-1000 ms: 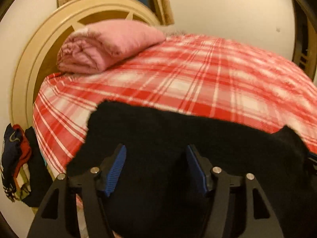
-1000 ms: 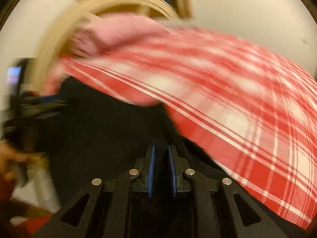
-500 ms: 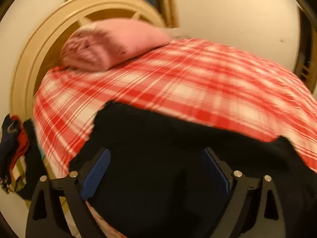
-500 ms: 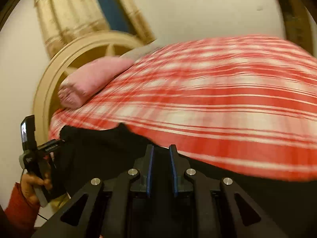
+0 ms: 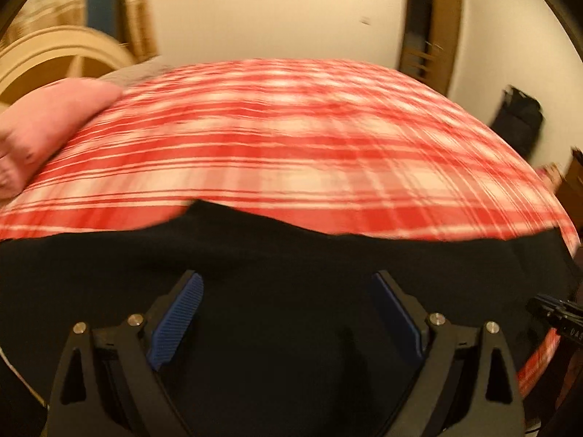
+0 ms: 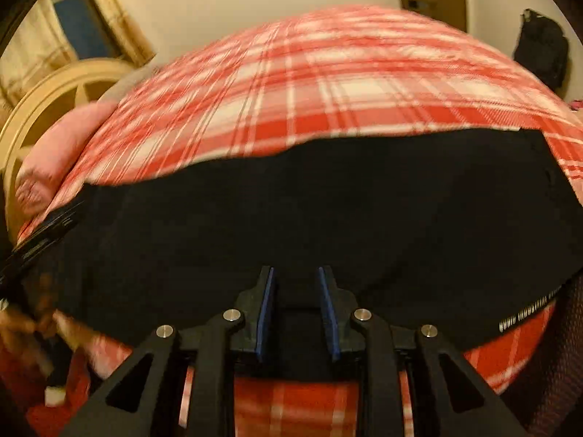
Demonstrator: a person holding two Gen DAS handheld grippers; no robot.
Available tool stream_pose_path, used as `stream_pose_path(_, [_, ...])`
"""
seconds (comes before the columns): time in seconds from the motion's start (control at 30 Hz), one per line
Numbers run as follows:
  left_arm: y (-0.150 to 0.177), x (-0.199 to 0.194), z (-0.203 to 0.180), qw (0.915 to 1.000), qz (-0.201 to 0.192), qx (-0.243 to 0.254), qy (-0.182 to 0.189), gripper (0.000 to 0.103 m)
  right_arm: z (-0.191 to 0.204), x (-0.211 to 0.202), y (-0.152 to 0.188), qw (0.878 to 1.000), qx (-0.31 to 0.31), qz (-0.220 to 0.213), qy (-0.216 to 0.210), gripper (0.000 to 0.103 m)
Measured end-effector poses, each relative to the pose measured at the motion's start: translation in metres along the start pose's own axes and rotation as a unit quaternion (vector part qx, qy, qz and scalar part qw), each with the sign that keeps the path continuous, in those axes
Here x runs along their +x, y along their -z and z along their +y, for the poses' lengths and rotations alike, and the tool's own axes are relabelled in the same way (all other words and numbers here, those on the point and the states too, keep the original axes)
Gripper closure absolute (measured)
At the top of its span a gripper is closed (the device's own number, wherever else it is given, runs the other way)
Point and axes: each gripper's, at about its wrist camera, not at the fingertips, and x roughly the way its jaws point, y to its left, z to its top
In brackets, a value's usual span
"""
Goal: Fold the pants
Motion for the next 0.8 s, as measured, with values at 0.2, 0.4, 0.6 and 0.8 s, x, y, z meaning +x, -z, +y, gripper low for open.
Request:
stream_pose_path(0.2, [0.01, 0.0, -0.045, 0.9973, 0.012, 0.066, 0.031, 0.007, -0.073, -0.079, -0.029, 0.99, 0.028, -0.114, 0.076, 0.051])
stream_pose_path(0.4, [0.019, -0.002, -0.063, 0.9955, 0.02, 0.082, 0.043, 0.007, -0.187, -0.078, -0.063, 0.986, 0.101, -0.09, 0.1, 0.03])
stream_pose_path(0.6, [0.023, 0.002, -0.066, 0.9958, 0.033, 0.078, 0.034, 0.007, -0.225, -0.03, -0.061, 0.989, 0.091, -0.015, 0.119, 0.031])
stream_pose_path(0.8, [0.023, 0.003, -0.064, 0.9963, 0.038, 0.072, 0.029, 0.007, -0.199, -0.022, -0.049, 0.994, 0.009, 0.024, 0.106, 0.038])
